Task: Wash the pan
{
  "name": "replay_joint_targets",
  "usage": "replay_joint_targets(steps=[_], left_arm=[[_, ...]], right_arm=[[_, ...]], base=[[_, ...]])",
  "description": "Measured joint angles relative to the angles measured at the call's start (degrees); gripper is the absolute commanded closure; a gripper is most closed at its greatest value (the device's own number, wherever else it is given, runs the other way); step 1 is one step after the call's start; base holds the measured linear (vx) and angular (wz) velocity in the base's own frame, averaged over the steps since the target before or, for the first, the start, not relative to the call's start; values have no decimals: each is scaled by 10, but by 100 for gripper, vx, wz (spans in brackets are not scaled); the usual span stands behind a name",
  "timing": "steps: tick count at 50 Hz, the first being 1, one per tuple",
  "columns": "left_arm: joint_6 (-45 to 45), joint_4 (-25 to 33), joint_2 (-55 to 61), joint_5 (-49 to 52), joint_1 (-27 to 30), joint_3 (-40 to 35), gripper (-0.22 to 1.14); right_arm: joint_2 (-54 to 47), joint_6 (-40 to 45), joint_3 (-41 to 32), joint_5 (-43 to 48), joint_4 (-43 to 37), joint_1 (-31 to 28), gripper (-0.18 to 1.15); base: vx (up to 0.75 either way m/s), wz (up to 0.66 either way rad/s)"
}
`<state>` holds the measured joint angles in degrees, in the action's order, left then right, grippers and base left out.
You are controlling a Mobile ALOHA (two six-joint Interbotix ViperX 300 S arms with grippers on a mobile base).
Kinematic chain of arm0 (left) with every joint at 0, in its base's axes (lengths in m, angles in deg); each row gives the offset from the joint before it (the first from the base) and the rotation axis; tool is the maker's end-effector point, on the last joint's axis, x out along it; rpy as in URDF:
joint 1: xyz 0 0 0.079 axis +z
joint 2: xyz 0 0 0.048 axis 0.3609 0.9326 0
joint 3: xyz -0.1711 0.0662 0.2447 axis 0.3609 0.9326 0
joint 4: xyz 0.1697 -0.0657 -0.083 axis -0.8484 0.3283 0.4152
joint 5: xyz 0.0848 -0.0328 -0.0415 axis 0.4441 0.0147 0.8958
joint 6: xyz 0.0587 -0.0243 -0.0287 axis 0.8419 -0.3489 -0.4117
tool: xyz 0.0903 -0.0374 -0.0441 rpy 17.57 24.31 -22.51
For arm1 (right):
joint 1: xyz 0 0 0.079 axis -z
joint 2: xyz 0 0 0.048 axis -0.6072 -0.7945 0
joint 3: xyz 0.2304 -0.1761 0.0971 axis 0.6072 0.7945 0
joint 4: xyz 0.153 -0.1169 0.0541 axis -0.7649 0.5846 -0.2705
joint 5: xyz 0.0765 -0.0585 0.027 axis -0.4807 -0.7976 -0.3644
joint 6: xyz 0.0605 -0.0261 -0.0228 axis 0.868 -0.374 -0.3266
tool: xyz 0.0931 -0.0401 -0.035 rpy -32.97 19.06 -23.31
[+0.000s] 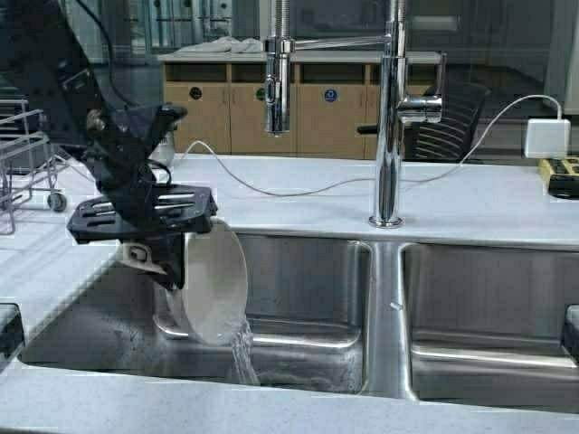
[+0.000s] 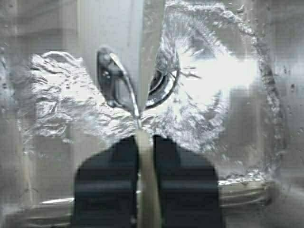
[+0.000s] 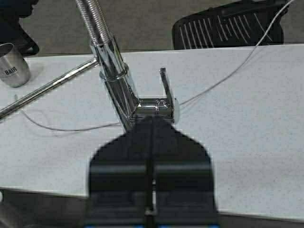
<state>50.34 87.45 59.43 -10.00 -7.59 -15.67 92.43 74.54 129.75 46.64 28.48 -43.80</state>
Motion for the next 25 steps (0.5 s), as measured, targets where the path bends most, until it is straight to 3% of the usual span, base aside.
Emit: replay_joint_targets(steps=[7, 25], left_arm=[[94, 72, -40, 49, -1, -13, 88], [152, 75, -179, 59, -1, -18, 88]], right_arm=[[0, 1, -1, 3, 0, 1, 90], [0, 1, 1, 11, -6, 0, 90]], base=[[-2, 1], [-3, 1]])
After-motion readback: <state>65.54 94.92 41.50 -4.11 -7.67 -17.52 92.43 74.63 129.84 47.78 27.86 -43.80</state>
